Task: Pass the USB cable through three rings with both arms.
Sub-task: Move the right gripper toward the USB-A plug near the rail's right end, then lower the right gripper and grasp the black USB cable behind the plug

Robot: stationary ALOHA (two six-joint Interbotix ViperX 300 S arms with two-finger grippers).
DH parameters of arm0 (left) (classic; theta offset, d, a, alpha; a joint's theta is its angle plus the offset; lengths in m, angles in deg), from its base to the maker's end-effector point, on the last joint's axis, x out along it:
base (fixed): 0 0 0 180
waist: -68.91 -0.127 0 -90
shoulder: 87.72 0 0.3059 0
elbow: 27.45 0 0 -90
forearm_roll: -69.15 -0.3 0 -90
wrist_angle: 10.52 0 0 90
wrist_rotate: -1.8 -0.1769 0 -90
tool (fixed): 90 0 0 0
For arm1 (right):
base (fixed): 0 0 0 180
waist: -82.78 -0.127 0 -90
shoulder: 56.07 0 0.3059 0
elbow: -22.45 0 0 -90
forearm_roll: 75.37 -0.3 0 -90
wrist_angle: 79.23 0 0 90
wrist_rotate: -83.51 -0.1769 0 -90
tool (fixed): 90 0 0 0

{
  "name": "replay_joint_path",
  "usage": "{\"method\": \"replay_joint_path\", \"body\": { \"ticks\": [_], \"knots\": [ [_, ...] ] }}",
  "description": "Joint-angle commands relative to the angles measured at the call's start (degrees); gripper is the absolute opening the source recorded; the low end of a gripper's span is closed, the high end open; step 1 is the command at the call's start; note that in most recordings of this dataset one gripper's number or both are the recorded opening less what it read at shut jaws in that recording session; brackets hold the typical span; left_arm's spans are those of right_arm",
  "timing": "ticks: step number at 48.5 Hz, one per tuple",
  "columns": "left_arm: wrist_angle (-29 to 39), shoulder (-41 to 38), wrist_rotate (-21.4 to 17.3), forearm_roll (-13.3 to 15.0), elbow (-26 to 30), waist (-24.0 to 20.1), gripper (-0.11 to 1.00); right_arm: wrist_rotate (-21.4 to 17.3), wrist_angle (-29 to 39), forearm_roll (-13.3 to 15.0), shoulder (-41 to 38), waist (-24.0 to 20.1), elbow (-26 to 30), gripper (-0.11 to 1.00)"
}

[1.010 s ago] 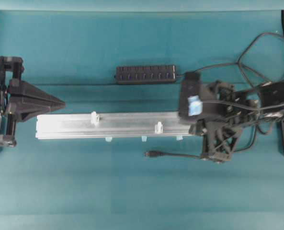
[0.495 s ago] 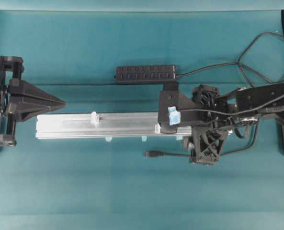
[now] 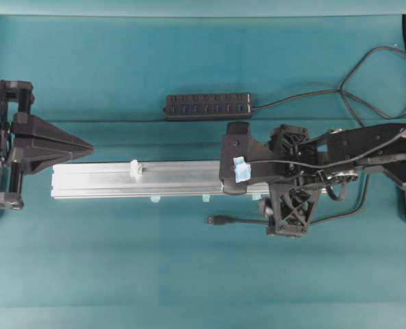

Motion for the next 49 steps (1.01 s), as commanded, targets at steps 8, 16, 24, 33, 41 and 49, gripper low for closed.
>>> {"method": "replay_joint_path", "body": {
  "ticks": [8, 16, 24, 33, 41, 49],
  "knots": [
    [-0.26, -0.18, -0.09, -0.09, 1.49, -0.09, 0.02, 0.44, -0.53, -0.09, -0.88, -0.09, 0.97, -0.08],
    [0.44, -0.18, -0.09, -0.09, 1.58, 0.00, 0.02, 0.70, -4.39, -0.18, -1.93, -0.18, 0.97, -0.10],
    [1.32, 0.00, -0.09, -0.09, 1.58, -0.09, 0.02, 0.79, -5.01, -0.70, -3.69, -0.18, 1.14, -0.10],
    [1.41, 0.00, -0.09, -0.09, 1.58, -0.09, 0.02, 1.76, -4.92, -1.41, -4.83, -0.35, 1.67, -0.10],
    [1.32, -0.09, -0.09, -0.09, 1.58, -0.09, 0.02, 2.72, -4.92, -1.41, -5.36, -0.35, 1.67, -0.10],
    [1.58, 0.00, -0.09, -0.09, 1.49, -0.09, 0.02, 2.72, -4.92, -1.41, -5.80, -0.44, 1.67, -0.01]
  ]
}}
